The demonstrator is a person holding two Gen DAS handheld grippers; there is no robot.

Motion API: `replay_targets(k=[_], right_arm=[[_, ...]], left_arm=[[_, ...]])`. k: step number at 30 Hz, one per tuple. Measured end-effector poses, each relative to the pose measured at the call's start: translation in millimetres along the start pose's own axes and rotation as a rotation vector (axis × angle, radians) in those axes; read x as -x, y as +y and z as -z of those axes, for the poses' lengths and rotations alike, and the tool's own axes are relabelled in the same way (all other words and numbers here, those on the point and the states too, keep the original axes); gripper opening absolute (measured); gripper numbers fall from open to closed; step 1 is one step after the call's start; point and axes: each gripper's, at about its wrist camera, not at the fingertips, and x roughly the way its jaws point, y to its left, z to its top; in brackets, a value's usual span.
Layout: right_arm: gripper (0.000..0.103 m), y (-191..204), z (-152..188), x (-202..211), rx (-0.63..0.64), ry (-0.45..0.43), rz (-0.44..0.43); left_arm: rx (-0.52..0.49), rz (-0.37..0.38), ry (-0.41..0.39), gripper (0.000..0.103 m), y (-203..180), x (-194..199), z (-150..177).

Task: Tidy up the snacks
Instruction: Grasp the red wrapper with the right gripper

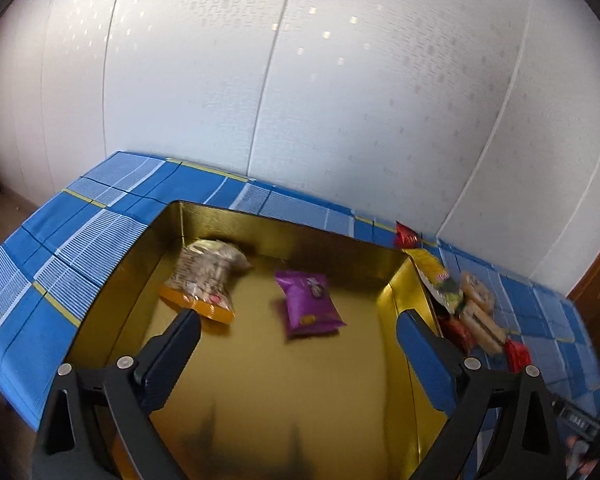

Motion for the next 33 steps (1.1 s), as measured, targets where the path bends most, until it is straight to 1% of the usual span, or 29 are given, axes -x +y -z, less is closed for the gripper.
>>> replay_targets(k=[2,7,10,13,15,17,19,21,24,25,27,29,31,33], right_arm=[[0.069,-1.6,-1.9,-6.0,0.002,-0.002,-0.007],[0.069,5.4,-9.0,-18.6,0.015,0.007,-0.019],[0.069,11.8,-17.2,-29.5,0.025,0.01,-0.02],[0.069,23.5,-23.8,-42.2,0.068,0.025,-0.031],[0.07,31.3,-25.8,-49.6,0.098,0.033,-0.034],[0.07,38.3,-27.3,-53.7,0.136,0.028,-0.008],[0.07,43.1,-27.6,-56.4,0.169,0.019,-0.009],[0.07,48.2,-25.7,-58.3,0.215,0.008,0.008],[0.07,50.9,-20.4,-58.3,0.265,-0.019,0.023],[0.069,49.4,-19.5,-57.3,0.265,-0.025,0.019],[0.064,46.3,-18.7,-55.3,0.264,-0.036,0.018],[0.055,43.2,-18.0,-52.7,0.263,-0.039,0.007],[0.05,39.2,-16.8,-49.7,0.265,-0.04,-0.005],[0.05,35.0,-16.8,-48.1,0.255,-0.037,-0.015]], left_arm=[[-0.022,-0.026,0.014,0.099,-8.1,2.7,6.6],[-0.026,-0.044,0.051,0.099,-17.6,11.0,25.9],[-0.013,-0.063,0.046,0.099,-21.0,17.5,37.4],[-0.021,-0.089,0.046,0.099,-28.0,22.5,44.9],[-0.024,-0.09,0.047,0.099,-34.8,26.5,48.2],[-0.028,-0.085,0.044,0.099,-43.7,30.6,49.9],[-0.033,-0.079,0.041,0.099,-53.1,33.3,50.8],[-0.043,-0.07,0.048,0.099,-62.9,33.8,52.1],[-0.074,-0.053,0.062,0.099,-80.7,32.8,55.6],[-0.091,-0.048,0.07,0.099,-88.2,31.5,57.5],[-0.115,-0.05,0.08,0.099,-98.5,29.3,60.4],[-0.13,-0.044,0.093,0.1,-108.3,26.6,62.9],[-0.138,-0.03,0.108,0.1,-117.7,23.8,63.4],[-0.151,-0.014,0.124,0.1,-128.4,20.0,63.3]])
